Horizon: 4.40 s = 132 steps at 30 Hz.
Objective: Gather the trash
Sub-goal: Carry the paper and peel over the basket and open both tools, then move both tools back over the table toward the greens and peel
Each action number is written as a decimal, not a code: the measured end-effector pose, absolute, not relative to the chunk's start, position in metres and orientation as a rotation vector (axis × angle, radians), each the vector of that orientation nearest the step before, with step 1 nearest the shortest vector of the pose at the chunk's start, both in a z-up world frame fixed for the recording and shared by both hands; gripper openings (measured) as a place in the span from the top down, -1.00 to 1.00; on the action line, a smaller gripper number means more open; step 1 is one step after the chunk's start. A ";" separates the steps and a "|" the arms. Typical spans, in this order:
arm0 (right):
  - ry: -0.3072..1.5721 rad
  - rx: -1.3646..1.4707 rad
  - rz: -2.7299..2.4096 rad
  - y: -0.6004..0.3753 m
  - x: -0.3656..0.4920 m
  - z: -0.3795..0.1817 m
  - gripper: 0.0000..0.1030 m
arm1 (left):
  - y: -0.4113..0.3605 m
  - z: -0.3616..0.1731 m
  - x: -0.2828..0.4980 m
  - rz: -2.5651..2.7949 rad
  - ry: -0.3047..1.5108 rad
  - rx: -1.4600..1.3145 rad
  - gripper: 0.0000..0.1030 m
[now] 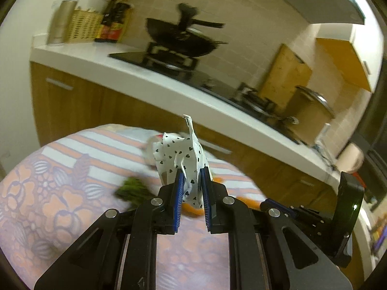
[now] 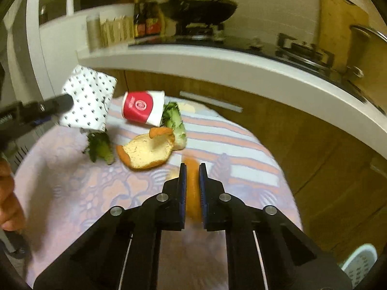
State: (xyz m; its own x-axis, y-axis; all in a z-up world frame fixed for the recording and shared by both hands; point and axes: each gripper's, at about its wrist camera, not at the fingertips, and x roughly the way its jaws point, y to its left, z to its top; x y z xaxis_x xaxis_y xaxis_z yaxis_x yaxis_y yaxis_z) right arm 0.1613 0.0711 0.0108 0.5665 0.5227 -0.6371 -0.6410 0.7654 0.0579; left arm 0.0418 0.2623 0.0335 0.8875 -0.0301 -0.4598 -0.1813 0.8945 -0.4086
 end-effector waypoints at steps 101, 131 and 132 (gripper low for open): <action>0.751 0.151 0.386 -0.194 0.098 0.021 0.10 | 0.003 0.031 0.059 -0.273 0.659 -0.251 0.16; 0.811 -0.183 0.774 0.095 0.164 0.000 0.15 | 0.282 -0.036 0.102 0.418 0.791 -0.465 0.26; 0.824 -0.187 0.781 0.100 0.166 -0.002 0.02 | 0.279 -0.037 0.104 0.425 0.790 -0.439 0.46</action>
